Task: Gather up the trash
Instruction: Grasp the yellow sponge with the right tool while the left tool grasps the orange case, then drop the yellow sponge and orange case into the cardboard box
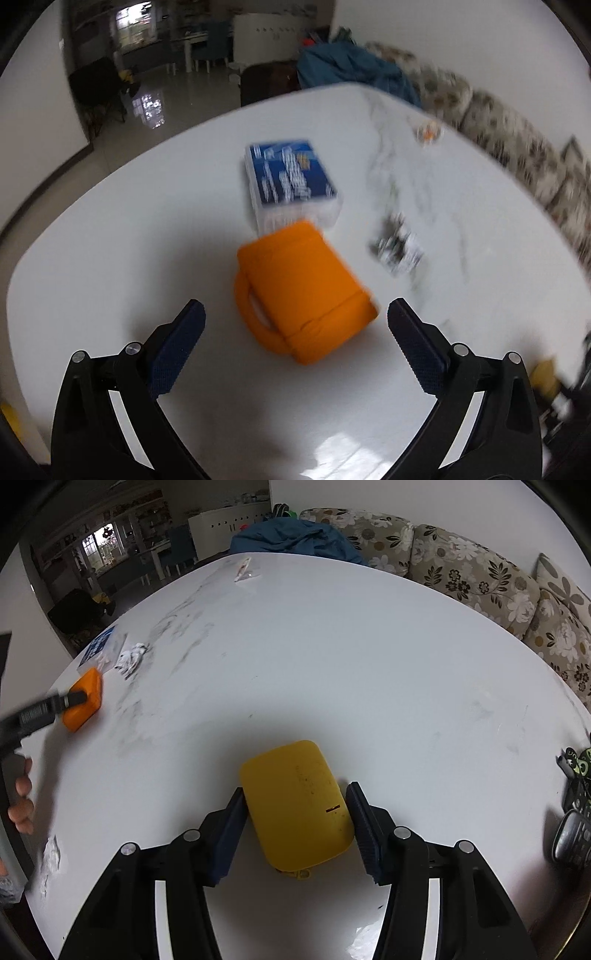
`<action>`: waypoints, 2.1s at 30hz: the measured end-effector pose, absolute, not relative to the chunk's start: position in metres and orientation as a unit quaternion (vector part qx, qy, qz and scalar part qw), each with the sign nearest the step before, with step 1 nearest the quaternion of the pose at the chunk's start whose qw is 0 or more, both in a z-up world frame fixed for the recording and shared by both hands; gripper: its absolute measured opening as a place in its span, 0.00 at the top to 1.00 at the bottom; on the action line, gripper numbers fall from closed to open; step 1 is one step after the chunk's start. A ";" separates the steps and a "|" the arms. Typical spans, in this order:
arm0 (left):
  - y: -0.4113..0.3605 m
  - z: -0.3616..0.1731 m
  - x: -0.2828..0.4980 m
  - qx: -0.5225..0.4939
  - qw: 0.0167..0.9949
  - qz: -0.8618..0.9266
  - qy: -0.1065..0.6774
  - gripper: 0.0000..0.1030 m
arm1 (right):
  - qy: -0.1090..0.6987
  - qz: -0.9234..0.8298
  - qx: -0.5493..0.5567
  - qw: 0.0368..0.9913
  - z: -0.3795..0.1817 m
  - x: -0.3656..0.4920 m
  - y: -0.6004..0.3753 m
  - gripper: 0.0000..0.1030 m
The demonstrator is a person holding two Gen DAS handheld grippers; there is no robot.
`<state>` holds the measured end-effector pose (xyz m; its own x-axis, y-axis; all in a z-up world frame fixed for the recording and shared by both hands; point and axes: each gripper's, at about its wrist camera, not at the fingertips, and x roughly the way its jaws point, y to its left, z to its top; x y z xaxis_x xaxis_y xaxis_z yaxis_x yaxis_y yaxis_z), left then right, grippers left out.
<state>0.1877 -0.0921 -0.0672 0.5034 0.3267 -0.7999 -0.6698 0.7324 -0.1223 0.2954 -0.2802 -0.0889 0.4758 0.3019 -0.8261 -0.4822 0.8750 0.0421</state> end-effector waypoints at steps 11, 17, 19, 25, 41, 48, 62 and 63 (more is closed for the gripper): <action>-0.073 -0.093 0.240 -0.234 0.770 0.401 0.438 0.05 | 0.459 0.257 -0.066 0.848 -0.087 0.301 -0.285 0.48; -0.087 -0.091 0.229 -0.200 0.804 0.371 0.419 0.25 | 0.467 0.243 -0.068 0.847 -0.086 0.301 -0.280 0.50; -0.095 -0.090 0.222 -0.183 0.825 0.326 0.424 0.25 | 0.469 0.234 -0.066 0.849 -0.086 0.297 -0.276 0.51; -0.113 -0.075 0.138 -0.110 0.892 0.169 0.406 0.25 | 0.453 0.252 -0.065 0.853 -0.071 0.247 -0.253 0.52; -0.118 -0.088 -0.113 0.062 0.908 -0.054 0.411 0.25 | 0.396 0.354 0.008 0.847 -0.076 -0.079 -0.186 0.52; -0.113 -0.182 -0.118 0.057 0.844 -0.096 0.525 0.24 | 0.468 0.336 -0.001 0.817 -0.161 -0.134 -0.158 0.51; -0.116 -0.231 -0.097 0.089 0.781 -0.102 0.609 0.15 | 0.440 0.340 -0.004 0.831 -0.130 -0.120 -0.169 0.31; -0.114 -0.223 -0.104 0.091 0.787 -0.100 0.601 0.15 | 0.430 0.343 -0.005 0.835 -0.117 -0.114 -0.170 0.31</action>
<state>-0.1043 -0.1138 -0.2228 0.2568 -0.0487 -0.9652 0.2678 0.9632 0.0227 -0.1144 -0.1698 -0.1169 0.3954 0.5681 -0.7217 -0.5774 0.7648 0.2858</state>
